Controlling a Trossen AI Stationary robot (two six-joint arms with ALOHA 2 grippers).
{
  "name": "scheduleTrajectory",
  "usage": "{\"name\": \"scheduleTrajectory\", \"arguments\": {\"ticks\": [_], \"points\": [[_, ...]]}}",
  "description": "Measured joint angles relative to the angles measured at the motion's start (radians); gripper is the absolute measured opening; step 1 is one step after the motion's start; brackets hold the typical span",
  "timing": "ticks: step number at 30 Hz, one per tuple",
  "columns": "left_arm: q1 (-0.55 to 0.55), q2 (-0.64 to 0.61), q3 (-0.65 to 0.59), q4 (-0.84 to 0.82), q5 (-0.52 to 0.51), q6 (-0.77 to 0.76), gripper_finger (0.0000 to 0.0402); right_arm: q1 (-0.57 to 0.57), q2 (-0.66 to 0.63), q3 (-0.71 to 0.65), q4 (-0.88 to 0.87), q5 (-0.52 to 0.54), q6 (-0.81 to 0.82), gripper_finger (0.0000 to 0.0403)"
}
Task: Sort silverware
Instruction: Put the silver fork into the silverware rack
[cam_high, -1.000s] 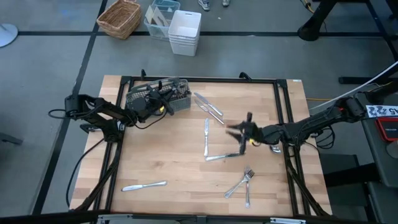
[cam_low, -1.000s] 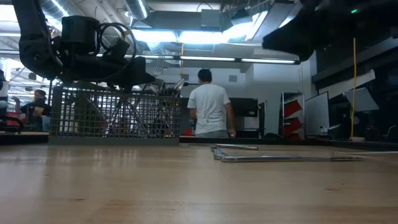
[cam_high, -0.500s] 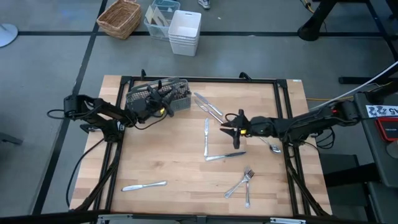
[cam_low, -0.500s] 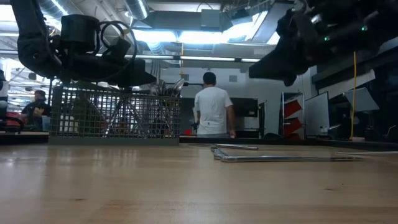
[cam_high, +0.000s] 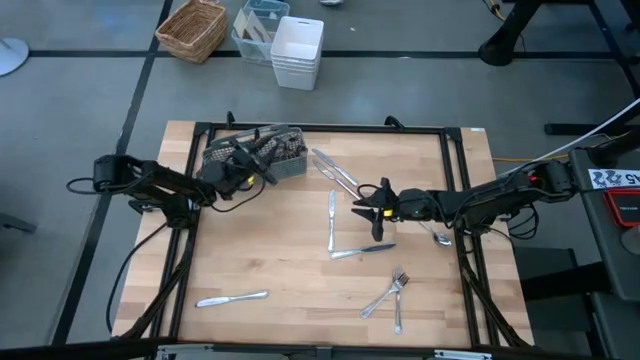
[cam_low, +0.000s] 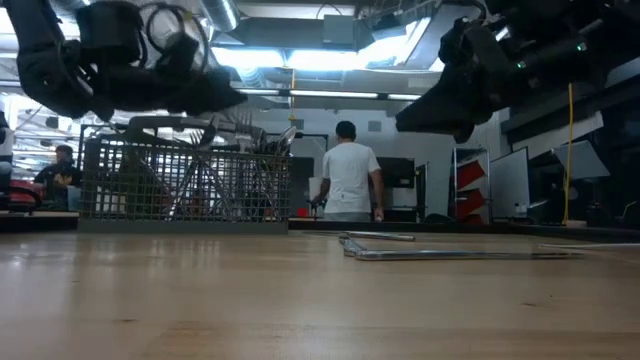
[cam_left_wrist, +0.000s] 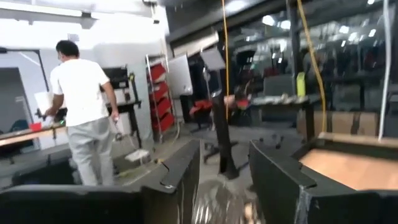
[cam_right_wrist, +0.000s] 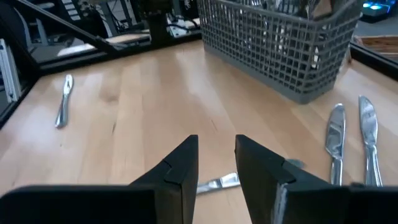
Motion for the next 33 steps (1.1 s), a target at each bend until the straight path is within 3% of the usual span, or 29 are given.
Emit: {"name": "scheduleTrajectory", "arguments": {"ticks": [7, 13, 21, 27, 33], "points": [[-0.055, -0.133, 0.001, -0.007, 0.001, 0.0, 0.0131, 0.0, 0.0, 0.026, -0.033, 0.023, -0.007, 0.0108], [-0.111, -0.223, 0.001, -0.011, 0.009, -0.016, 0.0131, 0.0, 0.0, 0.067, -0.181, -0.014, -0.01, 0.0108], [-0.263, -0.268, 0.002, -0.106, 0.229, -0.123, 0.0131, 0.021, 0.0, 0.178, -0.518, -0.18, -0.01, 0.0108], [-0.356, -0.268, 0.003, -0.25, 0.261, -0.225, 0.0131, 0.146, 0.0, 0.283, -0.693, -0.191, -0.007, 0.0108], [-0.4, -0.268, 0.003, -0.434, 0.26, -0.307, 0.0131, 0.321, 0.005, 0.353, -0.709, -0.191, 0.076, 0.0108]]}}
